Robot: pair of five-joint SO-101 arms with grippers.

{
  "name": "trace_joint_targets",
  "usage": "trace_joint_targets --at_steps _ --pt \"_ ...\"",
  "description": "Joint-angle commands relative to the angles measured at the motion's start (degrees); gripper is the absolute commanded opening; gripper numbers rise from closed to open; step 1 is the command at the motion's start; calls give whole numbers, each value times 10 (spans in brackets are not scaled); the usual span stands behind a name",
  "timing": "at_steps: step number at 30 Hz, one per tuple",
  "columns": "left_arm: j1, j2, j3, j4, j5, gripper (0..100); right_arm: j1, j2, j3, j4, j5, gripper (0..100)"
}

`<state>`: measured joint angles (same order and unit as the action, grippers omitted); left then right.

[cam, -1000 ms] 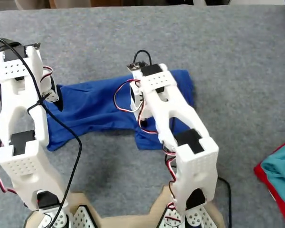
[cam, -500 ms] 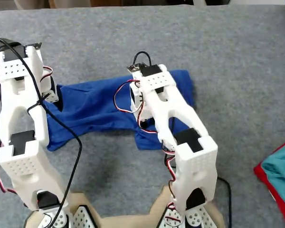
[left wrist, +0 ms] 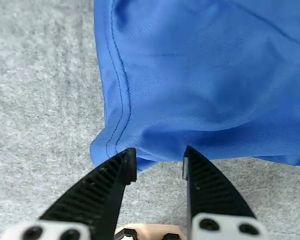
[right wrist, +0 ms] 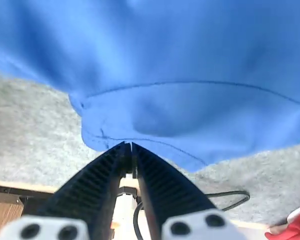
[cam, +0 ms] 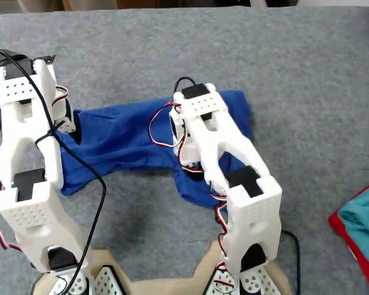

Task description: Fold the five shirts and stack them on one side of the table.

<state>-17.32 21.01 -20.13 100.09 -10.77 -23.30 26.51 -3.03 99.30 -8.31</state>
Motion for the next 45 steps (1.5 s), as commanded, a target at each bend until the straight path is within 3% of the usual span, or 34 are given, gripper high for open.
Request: trace_joint_targets --at_steps 1,7,12,18,23,28,34,40,45 --pt "4 -7 -7 6 -4 164 -7 -11 -29 9 -3 15" --pt "6 -6 -48 6 1 167 25 -44 -105 -5 4 16" --pt "6 -2 -134 -21 56 168 82 -9 -223 -51 58 69" --pt "24 62 -155 -92 139 164 124 137 -382 -106 57 19" --pt "32 129 -165 -105 161 164 126 281 -537 -106 56 8" --pt "31 218 -202 -185 181 160 126 412 -717 -110 56 7" --pt "27 351 -318 -223 177 27 135 533 -886 -116 52 7" --pt "27 444 -490 -171 178 19 186 572 -914 -184 5 7" --pt "25 502 -584 -180 177 20 204 568 -885 -229 4 7"
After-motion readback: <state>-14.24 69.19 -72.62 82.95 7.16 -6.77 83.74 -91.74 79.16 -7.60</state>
